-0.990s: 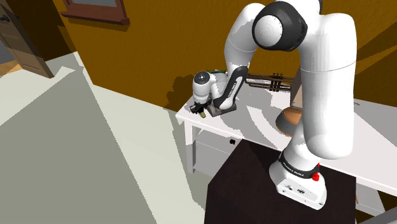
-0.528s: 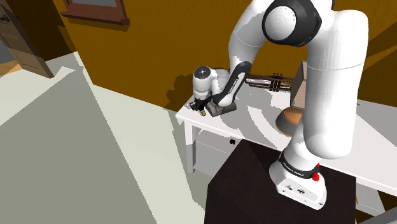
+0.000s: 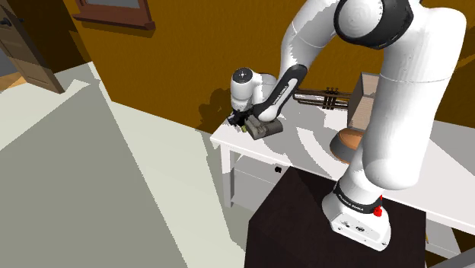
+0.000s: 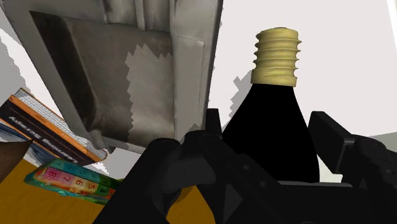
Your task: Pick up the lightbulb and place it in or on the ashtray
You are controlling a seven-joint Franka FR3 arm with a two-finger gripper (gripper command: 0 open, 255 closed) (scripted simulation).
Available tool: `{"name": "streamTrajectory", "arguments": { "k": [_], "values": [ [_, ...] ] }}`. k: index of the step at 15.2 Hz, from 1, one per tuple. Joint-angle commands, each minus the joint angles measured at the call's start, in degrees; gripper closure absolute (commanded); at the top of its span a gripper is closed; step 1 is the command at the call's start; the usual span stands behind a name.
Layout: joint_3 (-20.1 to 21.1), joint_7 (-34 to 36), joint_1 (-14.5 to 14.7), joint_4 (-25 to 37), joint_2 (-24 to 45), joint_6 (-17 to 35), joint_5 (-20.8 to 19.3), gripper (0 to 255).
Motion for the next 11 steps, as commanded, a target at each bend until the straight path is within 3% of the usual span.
{"name": "streamTrajectory", "arguments": {
  "k": [1, 9, 11],
  "values": [
    [0.6, -1.8, -0.2, -0.1, -1.5, -1.3, 1.6, 255],
    [2.0, -7.4, -0.6, -0.6, -6.9, -5.9, 6.6, 255],
    [0.7, -10.6, -2.5, -0.7, -6.7, -4.2, 7.1, 255]
  ]
}}
